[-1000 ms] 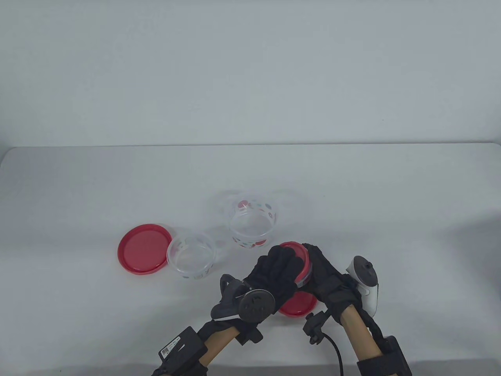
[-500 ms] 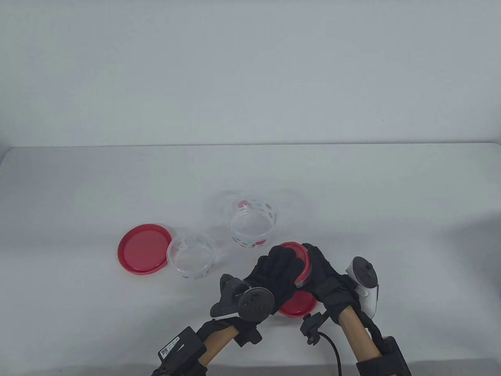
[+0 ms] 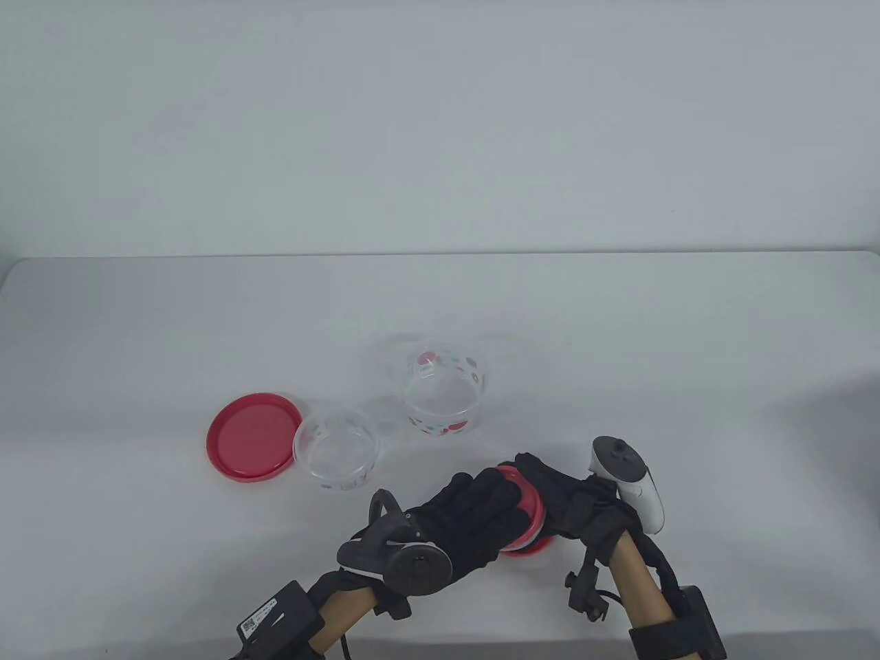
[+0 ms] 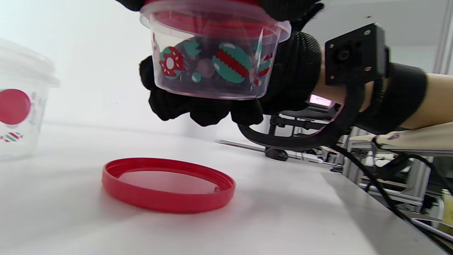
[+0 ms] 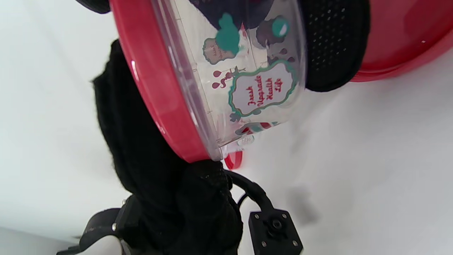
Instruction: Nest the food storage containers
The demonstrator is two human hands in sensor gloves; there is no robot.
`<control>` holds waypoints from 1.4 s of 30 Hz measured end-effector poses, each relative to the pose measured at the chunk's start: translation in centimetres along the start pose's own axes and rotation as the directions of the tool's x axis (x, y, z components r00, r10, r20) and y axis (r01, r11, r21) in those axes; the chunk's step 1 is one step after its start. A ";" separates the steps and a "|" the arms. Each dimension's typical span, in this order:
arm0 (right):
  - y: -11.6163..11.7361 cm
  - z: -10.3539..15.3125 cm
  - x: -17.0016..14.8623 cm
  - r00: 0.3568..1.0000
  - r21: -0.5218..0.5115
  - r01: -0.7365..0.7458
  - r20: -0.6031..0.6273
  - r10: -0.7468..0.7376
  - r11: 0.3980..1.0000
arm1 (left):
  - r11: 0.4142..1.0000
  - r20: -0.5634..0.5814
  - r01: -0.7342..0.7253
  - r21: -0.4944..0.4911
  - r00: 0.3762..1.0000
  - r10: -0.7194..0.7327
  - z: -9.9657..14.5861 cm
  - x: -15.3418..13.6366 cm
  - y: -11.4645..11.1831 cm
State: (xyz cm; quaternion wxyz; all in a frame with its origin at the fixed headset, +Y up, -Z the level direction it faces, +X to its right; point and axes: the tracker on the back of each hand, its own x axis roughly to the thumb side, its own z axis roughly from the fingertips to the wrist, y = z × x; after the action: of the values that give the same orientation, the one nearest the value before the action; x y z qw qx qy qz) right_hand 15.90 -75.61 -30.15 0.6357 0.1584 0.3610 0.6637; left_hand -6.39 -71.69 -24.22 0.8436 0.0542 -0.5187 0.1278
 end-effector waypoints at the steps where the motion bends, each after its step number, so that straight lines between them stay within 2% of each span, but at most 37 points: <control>1: 0.0 0.0 0.0 1.000 0.017 -0.001 -0.003 0.001 1.000 | 1.000 0.008 -0.007 0.007 1.000 0.007 0.0 0.1 0.0; 4: 0.0 0.0 0.2 1.000 0.048 -0.003 -0.010 0.003 0.999 | 1.000 0.048 0.022 0.019 0.999 -0.022 0.0 0.6 0.3; 7: -0.1 0.0 0.2 0.999 0.013 -0.039 -0.007 0.039 0.999 | 1.000 0.007 -0.005 -0.026 1.000 0.005 0.0 0.3 0.2; 9: 0.0 -0.1 0.1 1.000 0.007 -0.018 0.005 0.018 1.000 | 1.000 -0.014 0.013 -0.018 1.000 -0.013 0.2 0.2 0.3; 13: 0.6 -0.2 0.4 0.997 -0.054 0.035 0.072 -0.031 0.998 | 0.994 -0.073 0.010 0.105 0.997 -0.003 0.7 0.1 1.3; 15: 0.7 -0.1 0.4 0.994 -0.132 0.046 0.106 -0.032 0.990 | 0.981 -0.202 -0.002 0.194 0.978 0.042 1.2 -0.4 2.1; 17: 0.8 -0.1 0.4 0.990 -0.198 0.055 0.139 -0.028 0.979 | 0.966 -0.344 -0.049 0.256 0.929 0.138 2.0 -1.1 2.5; 19: 0.9 -0.2 0.3 0.984 -0.217 0.076 0.172 -0.038 0.973 | 0.937 -0.458 -0.119 0.327 0.848 0.268 3.0 -2.0 2.8; 21: 1.2 -0.4 0.4 0.980 -0.221 0.085 0.197 -0.041 0.972 | 0.908 -0.518 -0.193 0.372 0.769 0.375 3.7 -3.0 2.8; 24: 1.8 -0.6 0.4 0.976 -0.215 0.072 0.216 -0.025 0.974 | 0.866 -0.553 -0.314 0.388 0.673 0.491 4.3 -4.2 2.2; 26: 2.3 -0.8 0.3 0.972 -0.207 0.071 0.233 -0.021 0.976 | 0.837 -0.572 -0.408 0.364 0.611 0.547 4.4 -4.6 1.6; 30: 3.5 -1.4 0.2 0.967 -0.158 0.078 0.252 -0.036 0.984 | 0.724 -0.530 -0.583 0.369 0.508 0.679 4.1 -4.7 0.5; 32: 4.0 -1.5 0.0 0.969 -0.142 0.074 0.246 -0.037 0.987 | 0.691 -0.528 -0.603 0.398 0.466 0.710 4.1 -4.5 0.2; 36: 4.0 -1.6 0.0 0.976 -0.157 0.055 0.219 -0.019 0.986 | 0.690 -0.539 -0.597 0.409 0.453 0.711 4.2 -4.8 0.1; 37: 3.9 -1.4 0.1 0.979 -0.193 0.015 0.202 0.024 0.981 | 0.696 -0.545 -0.594 0.405 0.455 0.705 4.2 -4.8 0.1; 38: 3.8 -1.0 0.5 0.975 -0.271 -0.072 0.182 0.125 0.960 | 0.709 -0.554 -0.581 0.400 0.463 0.692 4.2 -4.7 0.1; 40: 3.6 -0.5 1.2 0.932 -0.415 -0.264 0.121 0.341 0.871 | 0.741 -0.572 -0.547 0.389 0.487 0.660 4.2 -4.6 0.3; 42: 3.5 0.2 2.1 0.809 -0.543 -0.486 0.017 0.587 0.685 | 0.783 -0.594 -0.501 0.370 0.521 0.613 4.2 -4.4 0.5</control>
State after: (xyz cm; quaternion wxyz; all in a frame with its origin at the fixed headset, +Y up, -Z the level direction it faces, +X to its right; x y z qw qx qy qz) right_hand 13.19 -73.32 -28.19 0.4620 0.1442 0.0454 0.8739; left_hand -12.01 -72.84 -26.28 0.8795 -0.1022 -0.1462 0.4411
